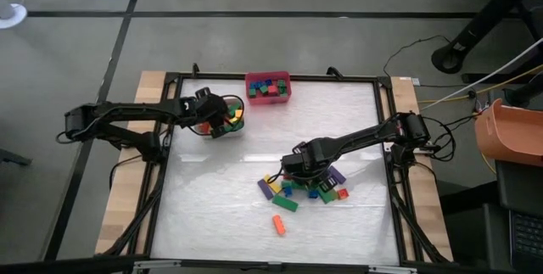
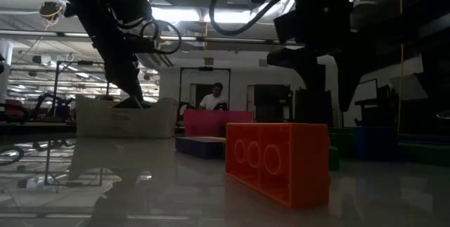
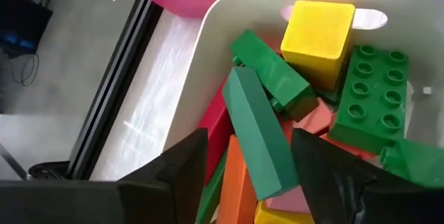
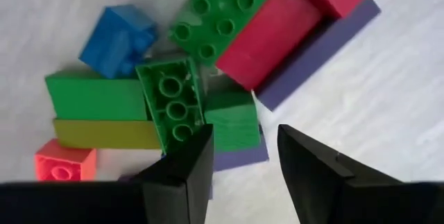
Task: Sort blocks by size
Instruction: Put the small green wooden block into the red bin
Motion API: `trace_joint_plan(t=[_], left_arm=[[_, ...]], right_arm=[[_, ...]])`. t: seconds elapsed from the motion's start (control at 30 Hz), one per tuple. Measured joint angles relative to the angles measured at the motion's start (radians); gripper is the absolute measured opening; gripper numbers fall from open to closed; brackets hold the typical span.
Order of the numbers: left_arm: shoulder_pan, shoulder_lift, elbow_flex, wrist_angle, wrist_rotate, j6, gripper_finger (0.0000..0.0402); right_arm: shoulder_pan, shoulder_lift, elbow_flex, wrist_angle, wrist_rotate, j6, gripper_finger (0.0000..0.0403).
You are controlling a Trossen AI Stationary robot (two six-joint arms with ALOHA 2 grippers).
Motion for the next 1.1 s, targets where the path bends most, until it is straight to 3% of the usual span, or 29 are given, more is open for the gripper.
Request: trace_joint_plan(t=[0.5, 1.1], left_arm=[[0.0, 0.0, 0.0, 0.0, 0.004, -0.004, 0.0192], [0.0, 0.0, 0.001, 0.0, 0.005, -0.004, 0.0192]], right_arm=[[0.0, 0.005, -0.075, 0.044, -0.049, 0.0, 0.0161], [0.0, 0.005, -0.089, 0.08, 0.0, 0.0, 0.0161]])
